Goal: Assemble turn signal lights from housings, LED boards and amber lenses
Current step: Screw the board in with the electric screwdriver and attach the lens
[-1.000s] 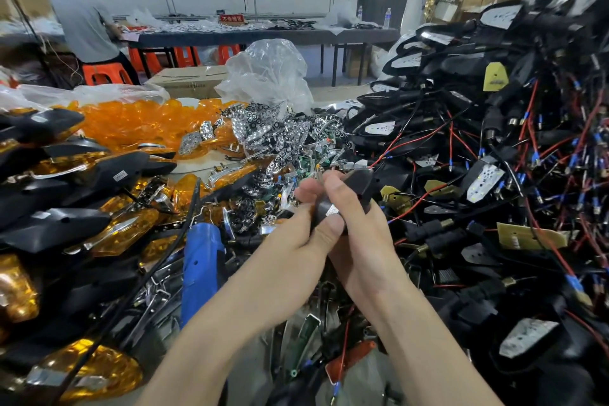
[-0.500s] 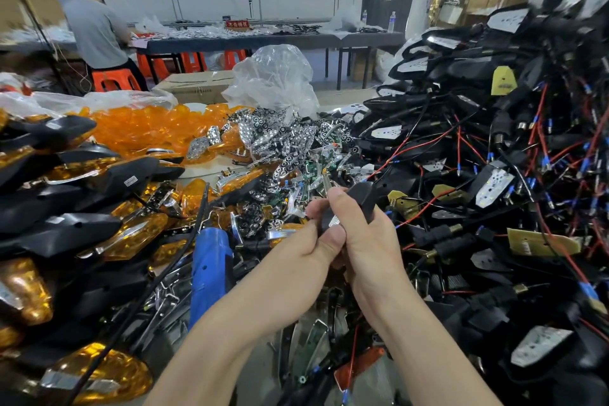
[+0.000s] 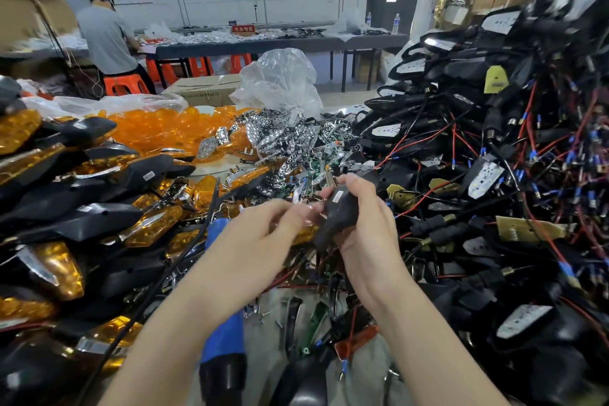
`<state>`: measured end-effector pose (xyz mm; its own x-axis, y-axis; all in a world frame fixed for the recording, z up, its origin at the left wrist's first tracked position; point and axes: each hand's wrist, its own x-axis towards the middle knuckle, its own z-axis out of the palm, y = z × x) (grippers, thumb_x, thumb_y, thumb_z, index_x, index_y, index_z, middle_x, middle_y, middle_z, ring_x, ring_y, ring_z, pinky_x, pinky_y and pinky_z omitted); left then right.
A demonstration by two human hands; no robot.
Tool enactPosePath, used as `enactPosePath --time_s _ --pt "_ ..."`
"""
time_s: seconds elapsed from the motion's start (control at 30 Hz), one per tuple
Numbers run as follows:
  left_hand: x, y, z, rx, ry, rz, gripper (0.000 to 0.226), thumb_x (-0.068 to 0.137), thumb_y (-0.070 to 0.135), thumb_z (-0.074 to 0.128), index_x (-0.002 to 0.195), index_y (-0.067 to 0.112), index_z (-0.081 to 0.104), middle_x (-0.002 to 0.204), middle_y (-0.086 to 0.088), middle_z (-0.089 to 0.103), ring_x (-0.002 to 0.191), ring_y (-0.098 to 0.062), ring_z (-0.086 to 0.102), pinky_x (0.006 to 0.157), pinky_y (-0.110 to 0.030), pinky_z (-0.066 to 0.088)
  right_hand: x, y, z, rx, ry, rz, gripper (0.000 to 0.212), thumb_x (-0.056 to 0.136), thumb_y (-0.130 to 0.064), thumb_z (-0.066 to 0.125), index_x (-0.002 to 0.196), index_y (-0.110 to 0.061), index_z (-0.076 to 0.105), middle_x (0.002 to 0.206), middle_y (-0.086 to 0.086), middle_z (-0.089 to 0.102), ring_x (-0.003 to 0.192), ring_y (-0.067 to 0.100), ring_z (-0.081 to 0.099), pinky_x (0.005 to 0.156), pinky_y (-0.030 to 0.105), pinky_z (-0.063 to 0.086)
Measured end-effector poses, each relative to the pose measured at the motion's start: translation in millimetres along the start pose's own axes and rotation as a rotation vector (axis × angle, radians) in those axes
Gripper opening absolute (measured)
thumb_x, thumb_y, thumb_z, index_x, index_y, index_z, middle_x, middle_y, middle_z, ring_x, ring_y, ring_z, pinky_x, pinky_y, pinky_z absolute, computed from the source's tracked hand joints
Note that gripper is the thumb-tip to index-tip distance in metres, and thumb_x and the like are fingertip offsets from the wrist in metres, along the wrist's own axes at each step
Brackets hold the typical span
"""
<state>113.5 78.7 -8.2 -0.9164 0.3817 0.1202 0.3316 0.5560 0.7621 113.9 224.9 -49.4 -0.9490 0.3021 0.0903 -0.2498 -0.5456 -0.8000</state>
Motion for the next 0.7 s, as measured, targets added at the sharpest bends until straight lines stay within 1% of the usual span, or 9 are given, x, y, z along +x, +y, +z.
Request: enactPosePath --time_s 0.07,0.13,0.17,0.23,0.3,0.4,0.47,0.6,0.7 --pt "-10 -20 -2 0.092 0.127 -0.054 0.021 0.099 0.05 0.043 0.111 0.042 0.059 0.104 0.026 0.062 0.102 0.011 0.054 0.09 -0.02 0.046 -1 -3 -2 0.018 0.019 -0.008 0.018 0.085 -0.032 0.067 0.07 -0.029 0.076 0.079 0.004 0.07 0.063 0.016 0.065 0.063 0.033 0.058" --pt "-22 -37 -1 0.245 0.213 -0.132 0.027 0.099 0.047 0.044 0.122 0.037 0.055 0.114 0.018 0.052 0.114 -0.004 0.044 0.101 -0.032 0.041 -3 -4 -5 0.026 0.057 0.006 0.011 0.085 -0.029 0.068 0.078 -0.023 0.074 0.08 0.005 0.069 0.062 0.017 0.063 0.056 0.031 0.054" --pt "-26 -44 1 0.303 0.24 -0.163 0.032 0.099 0.047 0.045 0.127 0.034 0.053 0.116 0.013 0.045 0.114 -0.008 0.037 0.102 -0.034 0.037 -4 -4 -5 0.029 0.069 0.012 0.009 0.087 -0.028 0.069 0.086 -0.019 0.071 0.081 0.005 0.069 0.062 0.018 0.063 0.054 0.031 0.053" --pt "-35 -51 0 0.358 0.249 -0.202 0.037 0.098 0.047 0.046 0.132 0.032 0.049 0.123 0.008 0.039 0.117 -0.012 0.034 0.102 -0.035 0.036 -7 -4 -7 0.01 0.085 0.016 0.012 0.094 -0.025 0.068 0.098 -0.015 0.065 0.084 0.006 0.069 0.064 0.018 0.064 0.054 0.031 0.053" --pt "-40 -54 -2 0.422 0.259 -0.129 0.035 0.099 0.045 0.047 0.132 0.034 0.048 0.129 0.011 0.04 0.122 -0.012 0.036 0.103 -0.034 0.037 -9 -7 -9 -0.026 0.098 0.009 0.009 0.097 -0.023 0.066 0.103 -0.017 0.065 0.084 0.003 0.07 0.065 0.017 0.065 0.053 0.031 0.051" --pt "-37 -53 -5 0.551 0.156 0.066 0.027 0.1 0.04 0.048 0.127 0.038 0.053 0.126 0.018 0.049 0.123 -0.008 0.039 0.105 -0.031 0.034 -13 -18 -14 -0.019 0.1 0.031 0.018 0.097 -0.02 0.062 0.114 -0.015 0.066 0.078 -0.001 0.069 0.056 0.014 0.058 0.043 0.025 0.043" --pt "-31 -52 -5 0.654 0.046 0.144 0.025 0.101 0.038 0.047 0.125 0.039 0.053 0.125 0.018 0.052 0.125 -0.009 0.039 0.107 -0.031 0.031 -16 -26 -20 -0.007 0.074 0.08 0.023 0.098 -0.02 0.058 0.119 -0.015 0.066 0.073 -0.004 0.066 0.051 0.011 0.053 0.037 0.022 0.038" --pt "-29 -50 2 1.013 -0.07 0.15 0.026 0.099 0.03 0.051 0.125 0.029 0.054 0.128 0.005 0.052 0.129 -0.021 0.037 0.113 -0.039 0.024 -24 -35 -28 -0.014 0.077 0.127 0.022 0.098 -0.024 0.059 0.119 -0.017 0.065 0.072 -0.005 0.065 0.051 0.011 0.053 0.038 0.021 0.038" --pt "-36 -43 14 1.202 -0.125 0.128 0.031 0.096 0.022 0.055 0.127 0.021 0.054 0.132 -0.004 0.05 0.133 -0.028 0.035 0.117 -0.048 0.019 -30 -35 -34 -0.001 0.1 0.131 0.022 0.097 -0.027 0.065 0.117 -0.018 0.066 0.076 -0.003 0.067 0.054 0.013 0.056 0.042 0.024 0.041"
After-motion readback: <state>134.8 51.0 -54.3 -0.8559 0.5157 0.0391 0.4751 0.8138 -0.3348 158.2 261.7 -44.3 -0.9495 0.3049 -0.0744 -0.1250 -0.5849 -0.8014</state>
